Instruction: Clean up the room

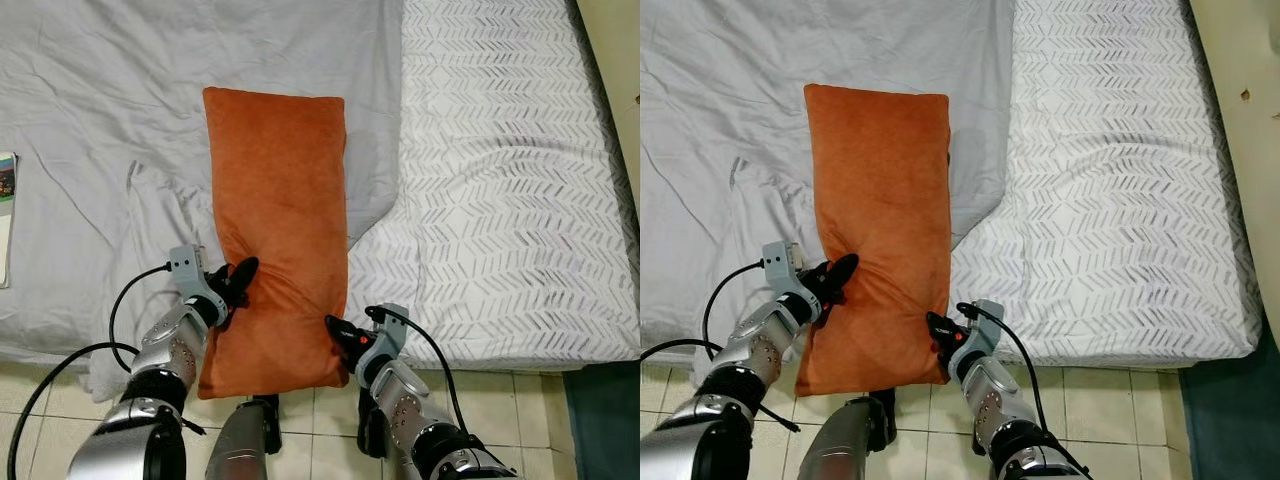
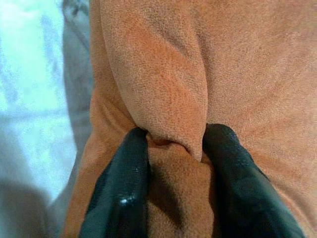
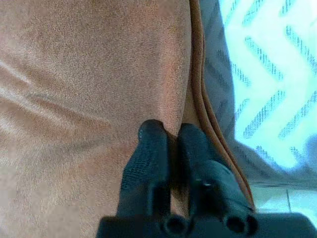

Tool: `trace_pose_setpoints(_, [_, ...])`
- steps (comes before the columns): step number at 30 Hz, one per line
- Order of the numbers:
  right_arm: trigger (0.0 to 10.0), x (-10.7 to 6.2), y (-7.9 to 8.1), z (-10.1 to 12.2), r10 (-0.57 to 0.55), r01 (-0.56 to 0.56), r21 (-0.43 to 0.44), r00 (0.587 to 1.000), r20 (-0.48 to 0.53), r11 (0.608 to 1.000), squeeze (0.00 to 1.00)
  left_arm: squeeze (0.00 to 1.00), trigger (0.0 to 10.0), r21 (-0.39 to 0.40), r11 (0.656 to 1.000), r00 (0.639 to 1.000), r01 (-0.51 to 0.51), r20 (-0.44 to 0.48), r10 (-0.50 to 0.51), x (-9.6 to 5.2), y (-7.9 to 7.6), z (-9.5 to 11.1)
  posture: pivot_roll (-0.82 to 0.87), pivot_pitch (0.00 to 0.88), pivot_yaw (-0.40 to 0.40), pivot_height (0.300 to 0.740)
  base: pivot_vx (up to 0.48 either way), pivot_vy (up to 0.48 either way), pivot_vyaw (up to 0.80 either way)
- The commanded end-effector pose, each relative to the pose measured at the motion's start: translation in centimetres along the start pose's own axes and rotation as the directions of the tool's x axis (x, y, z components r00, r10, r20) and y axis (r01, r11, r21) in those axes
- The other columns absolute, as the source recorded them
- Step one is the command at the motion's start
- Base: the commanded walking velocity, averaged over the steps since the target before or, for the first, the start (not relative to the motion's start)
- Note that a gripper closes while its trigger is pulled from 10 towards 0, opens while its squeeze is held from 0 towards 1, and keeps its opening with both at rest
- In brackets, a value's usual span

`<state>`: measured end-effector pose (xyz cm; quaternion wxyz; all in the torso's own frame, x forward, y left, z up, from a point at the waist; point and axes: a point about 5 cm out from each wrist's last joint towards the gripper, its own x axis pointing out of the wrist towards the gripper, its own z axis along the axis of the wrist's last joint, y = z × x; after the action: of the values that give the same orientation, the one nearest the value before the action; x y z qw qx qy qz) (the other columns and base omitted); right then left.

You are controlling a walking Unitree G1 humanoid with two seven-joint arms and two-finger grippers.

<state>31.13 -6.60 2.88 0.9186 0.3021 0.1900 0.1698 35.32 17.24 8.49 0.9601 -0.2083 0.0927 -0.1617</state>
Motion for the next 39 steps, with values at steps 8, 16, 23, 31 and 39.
trace_pose_setpoints(8, [0.0, 1.0, 4.2, -3.3, 0.052, -0.042, 0.132, 0.996, -0.072, 0.99, 0.0, 0.0, 0.0, -0.057, 0.996, 0.979, -0.07, -0.198, 0.057, -2.4, 0.0, -6.8, 0.11, 0.512, 0.026, 0.74, 0.0, 0.0, 0.0])
trace_pose_setpoints(16, [0.0, 1.7, 3.6, 1.2, 0.07, -0.069, -0.009, 0.996, 0.058, 0.998, 0.0, 0.0, 0.0, 0.048, 0.999, 0.993, -0.001, -0.121, 0.007, -1.5, -1.3, -4.6, 0.07, 0.343, 0.005, 0.74, 0.0, 0.0, 0.0])
trace_pose_setpoints(23, [0.0, 0.8, 3.3, 9.6, 0.113, -0.037, -0.232, 0.939, 0.325, 0.972, 0.0, 0.0, 0.0, 0.229, 0.971, 0.995, 0.067, 0.059, -0.083, 0.7, -2.6, 2.8, 0.0, 0.111, 0.005, 0.74, 0.0, 0.0, 0.0])
trace_pose_setpoints(31, [0.0, -3.2, 2.4, 14.9, 0.093, 0.122, -0.353, 0.84, 0.535, 0.927, 0.0, 0.0, 0.0, 0.355, 0.926, 0.979, 0.124, 0.105, -0.172, 1.7, -4.9, 5.3, -0.04, 0.0, 0.033, 0.74, 0.0, 0.0, 0.0])
trace_pose_setpoints(39, [0.0, -6.3, 0.8, 14.2, -0.014, 0.244, -0.326, 0.819, 0.574, 0.913, 0.0, 0.0, 8.2, 0.399, 0.901, 0.978, 0.172, 0.039, -0.204, 2.5, -6.8, 3.0, -0.08, 0.0, 0.064, 0.74, 0.0, 0.0, 0.0])
